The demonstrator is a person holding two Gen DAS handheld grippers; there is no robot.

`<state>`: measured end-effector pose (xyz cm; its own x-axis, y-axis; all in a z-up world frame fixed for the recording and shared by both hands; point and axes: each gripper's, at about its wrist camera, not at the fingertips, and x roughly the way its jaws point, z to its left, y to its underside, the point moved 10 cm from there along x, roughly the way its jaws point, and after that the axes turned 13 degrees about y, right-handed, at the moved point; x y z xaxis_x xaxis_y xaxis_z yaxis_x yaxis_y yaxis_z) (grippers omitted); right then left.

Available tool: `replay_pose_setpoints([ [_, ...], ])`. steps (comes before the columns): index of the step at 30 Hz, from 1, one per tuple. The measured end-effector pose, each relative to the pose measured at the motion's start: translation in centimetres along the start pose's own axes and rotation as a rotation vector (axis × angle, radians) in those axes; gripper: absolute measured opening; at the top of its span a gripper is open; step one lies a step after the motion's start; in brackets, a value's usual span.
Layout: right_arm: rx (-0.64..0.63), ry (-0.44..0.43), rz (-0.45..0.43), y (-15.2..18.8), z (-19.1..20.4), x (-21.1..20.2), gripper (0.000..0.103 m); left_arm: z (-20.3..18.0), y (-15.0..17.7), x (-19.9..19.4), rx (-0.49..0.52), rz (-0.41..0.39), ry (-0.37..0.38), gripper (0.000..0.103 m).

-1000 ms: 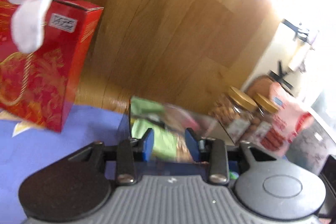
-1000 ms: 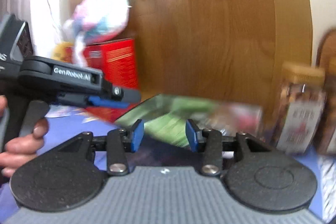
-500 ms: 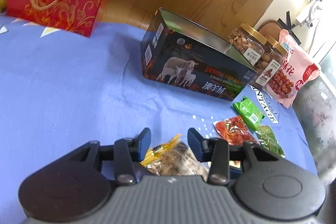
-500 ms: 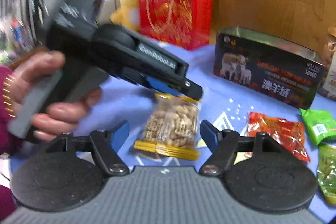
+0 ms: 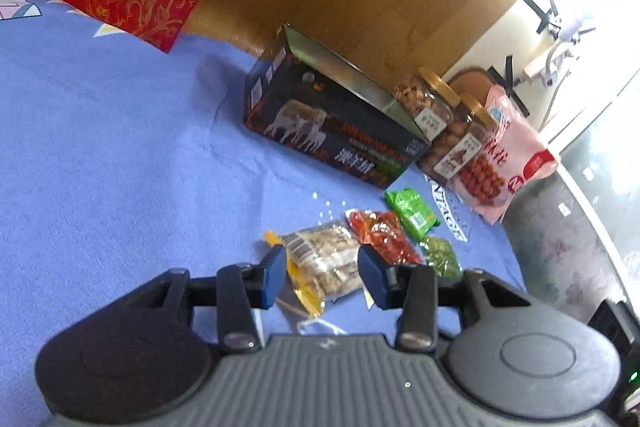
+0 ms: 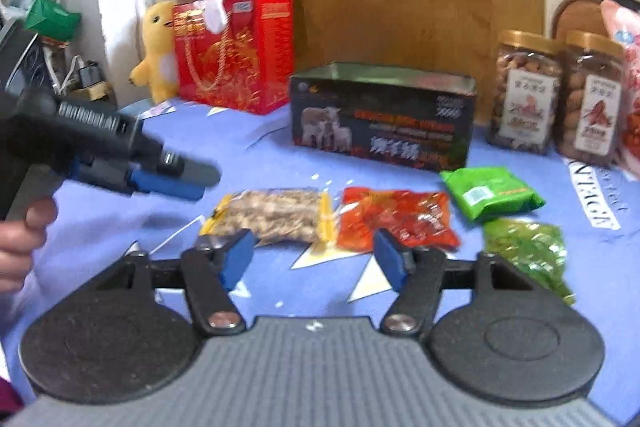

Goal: Organize snacks
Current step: 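Grasp the peanut bag with yellow ends using the left gripper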

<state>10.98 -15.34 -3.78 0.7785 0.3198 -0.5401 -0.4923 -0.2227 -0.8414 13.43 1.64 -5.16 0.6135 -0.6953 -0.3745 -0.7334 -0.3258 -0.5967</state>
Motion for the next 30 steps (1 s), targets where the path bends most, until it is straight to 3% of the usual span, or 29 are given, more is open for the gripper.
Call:
replay_pose_setpoints([
  [5,-0.05,-0.023,-0.019,-0.9,1.0,1.0,0.049,-0.3,0.4,0.5,-0.02,0.017,0.005,0.043],
  [9,-0.04,-0.093,0.063,-0.8,1.0,3.6,0.049,-0.2,0.7,1.9,-0.032,0.038,-0.003,0.044],
  [11,-0.021,-0.114,0.103,-0.2,1.3,4.5,0.047,0.4,0.8,2.5,-0.018,0.043,-0.046,0.046],
  [13,-0.022,-0.154,0.106,0.0,2.2,3.7,0.038,1.2,1.0,2.8,-0.038,0.058,-0.07,0.043],
  [16,-0.058,-0.168,0.054,-0.2,3.2,2.1,0.038,1.7,0.7,2.3,-0.061,0.052,-0.052,0.042],
  [21,-0.043,-0.134,0.072,0.3,2.0,2.9,0.039,1.8,-0.3,1.3,-0.048,0.025,-0.062,0.046],
  [26,-0.061,-0.132,0.075,0.7,2.4,3.7,0.04,1.7,0.0,2.6,-0.028,0.06,-0.061,0.045],
  [27,-0.068,-0.129,0.071,0.6,2.4,3.8,0.038,1.8,0.3,2.9,-0.019,0.061,-0.069,0.04],
  [29,-0.077,-0.108,0.058,0.5,2.5,3.9,0.02,1.8,0.4,3.1,0.016,0.063,-0.089,0.033],
  [30,-0.07,-0.103,0.059,0.4,2.4,4.0,0.018,1.7,0.3,3.1,0.024,0.066,-0.089,0.032],
])
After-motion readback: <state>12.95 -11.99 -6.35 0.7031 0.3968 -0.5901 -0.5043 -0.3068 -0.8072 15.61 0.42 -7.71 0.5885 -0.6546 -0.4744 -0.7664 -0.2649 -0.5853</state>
